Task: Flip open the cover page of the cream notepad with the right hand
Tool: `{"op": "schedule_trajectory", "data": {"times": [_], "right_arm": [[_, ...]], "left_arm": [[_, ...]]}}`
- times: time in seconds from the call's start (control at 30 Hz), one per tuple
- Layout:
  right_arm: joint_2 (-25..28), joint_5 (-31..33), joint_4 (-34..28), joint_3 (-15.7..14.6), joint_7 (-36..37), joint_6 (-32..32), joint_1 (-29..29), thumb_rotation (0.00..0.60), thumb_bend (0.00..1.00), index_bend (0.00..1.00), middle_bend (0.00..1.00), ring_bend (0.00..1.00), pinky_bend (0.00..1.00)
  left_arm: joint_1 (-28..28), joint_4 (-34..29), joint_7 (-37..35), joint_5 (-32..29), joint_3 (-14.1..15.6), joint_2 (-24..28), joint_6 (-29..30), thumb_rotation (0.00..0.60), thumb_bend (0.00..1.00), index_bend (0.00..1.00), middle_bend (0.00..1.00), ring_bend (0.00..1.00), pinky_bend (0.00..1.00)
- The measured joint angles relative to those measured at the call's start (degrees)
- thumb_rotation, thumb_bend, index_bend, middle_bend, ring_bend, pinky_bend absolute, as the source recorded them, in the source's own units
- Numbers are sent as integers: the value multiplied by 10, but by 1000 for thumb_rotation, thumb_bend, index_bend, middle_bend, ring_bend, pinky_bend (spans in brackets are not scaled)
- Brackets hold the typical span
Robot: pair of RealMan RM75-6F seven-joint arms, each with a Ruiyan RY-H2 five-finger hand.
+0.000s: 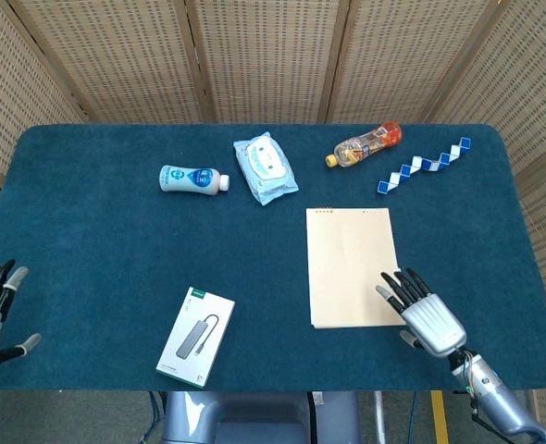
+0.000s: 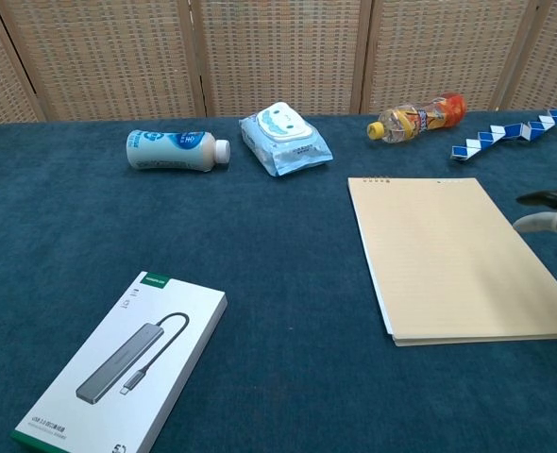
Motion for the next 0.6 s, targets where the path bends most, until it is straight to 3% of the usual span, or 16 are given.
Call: {"op": "schedule_trajectory", "data": {"times": [0.3,0.6], "right_arm": [[-43,12,50,-10,-11,-20,17,600,363,112,9,0,0],[-65,13,73,-23,-14,-15,21,600,363,112,11,0,0]], "left_arm": [[0,-3,-4,0,1,3,-1,600,0,0,0,0,0],[1,-6,-22,2,0,13,5,600,0,0,0,0,0]]}}
